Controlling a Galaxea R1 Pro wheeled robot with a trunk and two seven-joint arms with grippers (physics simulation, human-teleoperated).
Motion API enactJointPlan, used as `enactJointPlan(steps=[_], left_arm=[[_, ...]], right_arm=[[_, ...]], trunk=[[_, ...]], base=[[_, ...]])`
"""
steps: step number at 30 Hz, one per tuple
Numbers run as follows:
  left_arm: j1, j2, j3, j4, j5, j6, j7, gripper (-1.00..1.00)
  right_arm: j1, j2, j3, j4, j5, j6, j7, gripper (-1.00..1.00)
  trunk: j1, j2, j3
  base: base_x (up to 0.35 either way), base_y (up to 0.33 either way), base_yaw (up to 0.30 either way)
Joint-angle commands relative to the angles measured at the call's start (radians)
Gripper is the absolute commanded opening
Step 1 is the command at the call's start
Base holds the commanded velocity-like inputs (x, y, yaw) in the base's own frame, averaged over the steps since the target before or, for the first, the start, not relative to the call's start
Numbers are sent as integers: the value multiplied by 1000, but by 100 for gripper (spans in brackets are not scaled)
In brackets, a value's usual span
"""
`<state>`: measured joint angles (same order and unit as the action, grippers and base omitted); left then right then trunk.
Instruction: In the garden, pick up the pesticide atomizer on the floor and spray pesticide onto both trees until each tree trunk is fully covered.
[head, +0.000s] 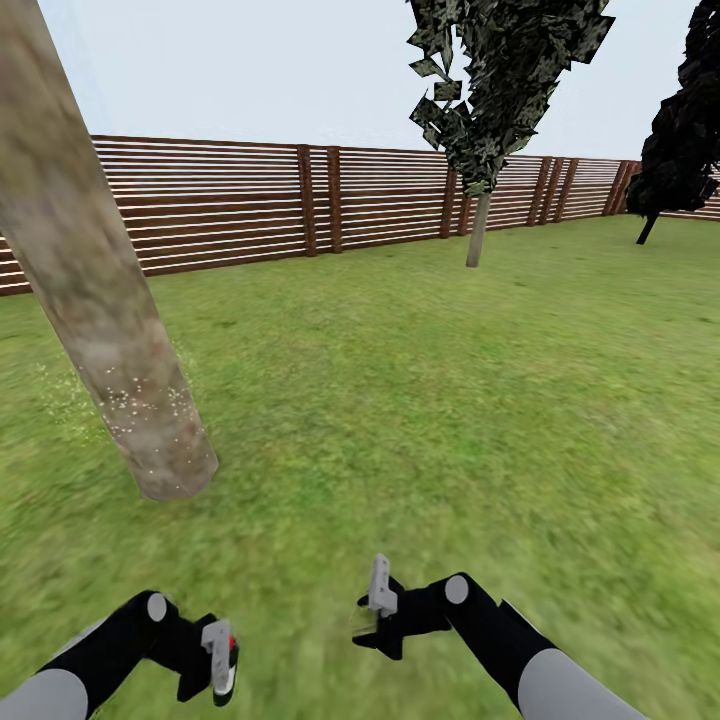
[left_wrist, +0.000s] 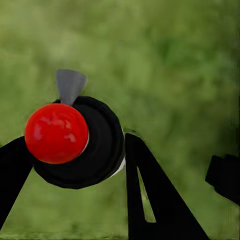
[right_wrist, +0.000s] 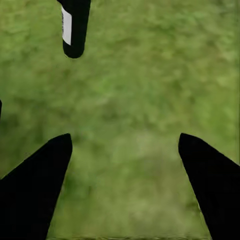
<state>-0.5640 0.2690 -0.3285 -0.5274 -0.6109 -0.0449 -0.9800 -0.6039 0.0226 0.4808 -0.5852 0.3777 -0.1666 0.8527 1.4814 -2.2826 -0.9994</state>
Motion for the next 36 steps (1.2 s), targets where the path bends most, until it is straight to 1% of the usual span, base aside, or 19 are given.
enactJointPlan(steps=[1, 2, 3, 4, 5, 6, 7, 8, 9, 10, 11, 12, 13, 14, 16, 22, 26, 30, 36], left_arm=[[0, 7, 26, 28, -1, -8, 17, -100], [0, 9, 52, 42, -1, -8, 47, -100], [1, 7, 121, 69, 5, -9, 121, -100], [2, 1, 199, 104, 18, -9, 201, -100], [3, -3, 273, 155, 40, -10, 284, -100], [4, -6, 330, 215, 71, -18, 361, -100], [14, -9, 409, 348, 190, -113, 550, -100], [40, -11, 430, 399, 277, -187, 672, -100], [87, -20, 439, 420, 381, -251, 797, -100], [112, -25, 441, 425, 438, -281, 856, -100], [146, -28, 443, 430, 528, -327, 929, -100], [174, -30, 444, 433, 599, -367, 969, -100], [200, -30, 445, 435, 656, -397, 994, -100], [211, -29, 445, 436, 676, -408, 1003, -100], [222, -29, 444, 437, 692, -416, 1011, -100], [223, -33, 442, 451, 697, -415, 1013, -100], [223, -37, 442, 452, 696, -415, 1012, -100], [223, -50, 442, 456, 694, -417, 1012, -100], [250, -40, 441, 456, 688, -419, 1012, -100]], right_arm=[[0, -7, -1, 1, 10, -9, -1, 100], [0, -13, -1, 3, 10, -9, -6, 100], [0, -35, -1, 27, 6, -10, -61, 100], [1, -49, -2, 71, 2, -11, -155, 100], [3, -57, -3, 149, -8, -13, -296, 100], [3, -59, -3, 237, -29, -21, -450, 100], [8, -39, -2, 401, -130, -83, -805, 100], [18, -25, -2, 459, -199, -134, -968, 100], [45, -16, -2, 486, -277, -179, -1068, 100], [62, -14, -2, 493, -322, -200, -1100, 100], [81, -12, -1, 499, -405, -231, -1131, 100], [94, -11, -2, 503, -480, -259, -1147, 100], [109, -11, -2, 506, -555, -293, -1156, 100], [119, -12, -1, 507, -586, -315, -1158, 100], [133, -12, 0, 508, -612, -342, -1160, 100], [138, -14, 1, 515, -615, -343, -1159, 100], [169, -16, 2, 556, -615, -341, -1157, 100], [230, -14, 1, 559, -615, -341, -1156, 100], [245, -13, 1, 558, -615, -341, -1156, 100]], trunk=[[0, 0, -1], [0, 0, -1], [0, 0, -1], [0, 0, -1], [0, 0, -1], [0, 0, -1], [0, 0, -1], [0, 0, -1], [0, 0, -1], [0, 0, -1], [0, 0, -1], [0, 0, -1], [0, 0, -1], [0, 0, -1], [0, 0, -1], [0, 0, -1], [0, 0, -1], [0, 0, -1], [0, 0, -1]], base=[[0, 0, 0], [0, 0, 0], [0, 0, 0], [0, 0, 0], [0, 0, 0], [0, 0, 0], [0, 0, 0], [0, 0, 0], [0, 0, 0], [0, 0, 0], [0, 0, 0], [0, 0, 0], [0, 0, 0], [0, 0, 0], [0, 0, 0], [0, 0, 0], [0, 0, 0], [0, 0, 0], [0, 0, 0]])
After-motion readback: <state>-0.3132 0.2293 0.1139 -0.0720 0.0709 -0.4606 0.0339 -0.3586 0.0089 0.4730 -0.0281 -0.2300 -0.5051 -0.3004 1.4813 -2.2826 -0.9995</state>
